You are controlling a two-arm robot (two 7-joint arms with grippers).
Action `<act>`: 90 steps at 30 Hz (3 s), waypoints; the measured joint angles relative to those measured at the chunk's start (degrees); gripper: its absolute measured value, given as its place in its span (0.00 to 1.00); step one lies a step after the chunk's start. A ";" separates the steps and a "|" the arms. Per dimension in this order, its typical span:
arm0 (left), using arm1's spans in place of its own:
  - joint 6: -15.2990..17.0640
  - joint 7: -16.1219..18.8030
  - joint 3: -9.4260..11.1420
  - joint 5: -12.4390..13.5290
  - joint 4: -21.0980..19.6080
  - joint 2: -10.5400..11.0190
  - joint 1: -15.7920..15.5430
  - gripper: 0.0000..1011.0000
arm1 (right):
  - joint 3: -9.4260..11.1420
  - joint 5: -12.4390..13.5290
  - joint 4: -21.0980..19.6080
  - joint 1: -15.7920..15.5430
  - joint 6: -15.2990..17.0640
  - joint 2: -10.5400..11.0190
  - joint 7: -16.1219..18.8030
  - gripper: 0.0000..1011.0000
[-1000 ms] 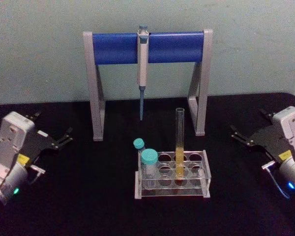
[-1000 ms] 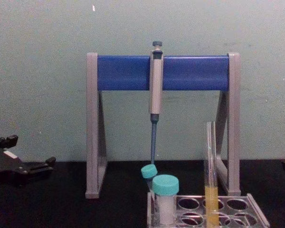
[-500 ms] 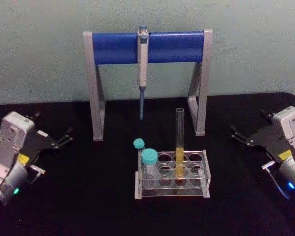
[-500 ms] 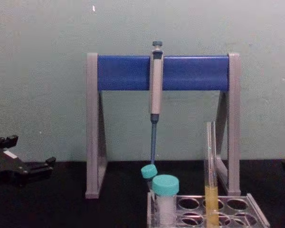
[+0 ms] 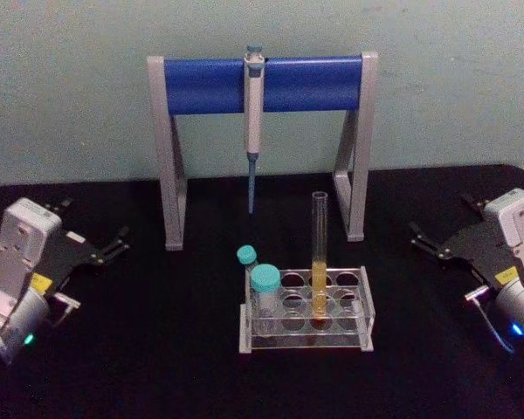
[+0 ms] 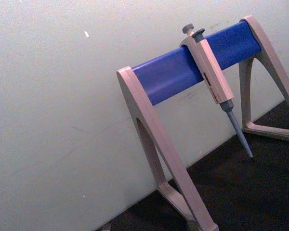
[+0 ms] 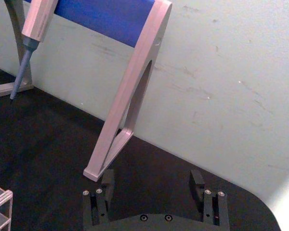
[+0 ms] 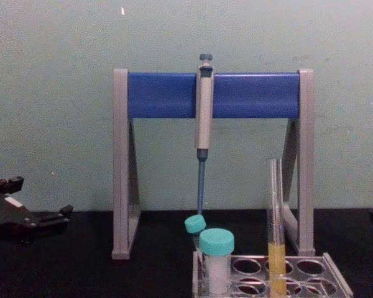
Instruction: Pick up the test tube from the test tube rack, shake it, then place it back into the test tube rack.
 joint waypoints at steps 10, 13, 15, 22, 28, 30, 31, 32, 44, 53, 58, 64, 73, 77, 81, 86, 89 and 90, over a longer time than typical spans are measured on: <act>0.00 0.00 0.01 0.00 0.00 0.00 0.00 1.00 | 0.00 0.00 0.00 0.00 0.00 0.00 0.00 0.99; 0.00 0.00 0.01 0.00 0.00 0.00 0.00 1.00 | 0.00 0.00 0.00 0.00 0.00 0.00 0.00 0.99; 0.00 0.00 0.01 0.00 0.00 0.00 0.00 1.00 | 0.00 0.00 0.00 0.00 0.00 0.00 0.00 0.99; 0.00 0.00 0.00 0.00 0.00 0.00 0.00 1.00 | 0.25 -0.14 -0.10 -0.18 0.01 -0.11 0.20 0.99; 0.00 0.00 0.01 0.00 0.00 0.00 0.00 1.00 | 1.42 0.16 -1.49 -1.34 0.59 -0.59 1.82 0.99; 0.00 0.00 0.00 0.00 0.00 0.00 0.00 1.00 | 1.71 0.65 -2.04 -1.74 0.84 -0.69 2.35 0.99; 0.00 0.00 0.01 0.00 0.00 0.00 0.00 1.00 | 1.85 0.92 -2.36 -1.97 0.97 -0.75 2.68 0.99; 0.00 0.00 0.00 0.00 0.00 0.00 0.00 1.00 | 2.12 1.48 -2.94 -2.33 1.21 -0.85 3.30 0.99; 0.00 0.00 0.00 0.00 0.00 0.00 0.00 1.00 | 4.21 9.52 -8.02 -4.78 5.01 -1.65 12.40 0.99; 0.00 0.00 0.00 0.00 0.00 0.00 0.00 1.00 | 5.20 14.83 -10.84 -5.50 10.14 -1.29 19.32 0.99; 0.00 0.00 0.00 0.00 0.00 0.00 0.00 1.00 | 5.36 16.70 -11.22 -4.79 13.67 -1.42 22.56 0.99; 0.00 0.00 0.00 0.00 0.00 0.00 0.00 1.00 | 4.83 17.33 -10.31 -2.64 16.59 -2.06 25.15 0.99; 0.00 0.00 0.00 0.00 0.00 0.00 0.00 1.00 | 2.18 16.86 -6.57 2.43 18.21 -3.85 28.02 0.99; 0.00 0.00 0.00 0.00 0.00 0.00 0.00 1.00 | 0.90 16.42 -4.21 4.74 18.47 -4.88 29.12 0.99; 0.00 0.00 0.01 0.00 0.00 0.00 0.00 1.00 | -0.29 16.16 -1.50 6.95 18.56 -6.07 30.03 0.99; 0.00 0.00 0.01 0.00 0.00 0.00 0.00 1.00 | -1.07 16.16 0.60 8.54 18.45 -7.13 30.71 0.99; 0.00 0.00 0.00 0.00 0.00 0.00 0.00 1.00 | -1.43 16.21 1.22 9.04 18.26 -7.49 31.01 0.99; 0.00 0.00 0.00 0.00 0.00 0.00 0.00 1.00 | -1.51 16.24 1.36 9.15 18.19 -7.56 31.06 0.99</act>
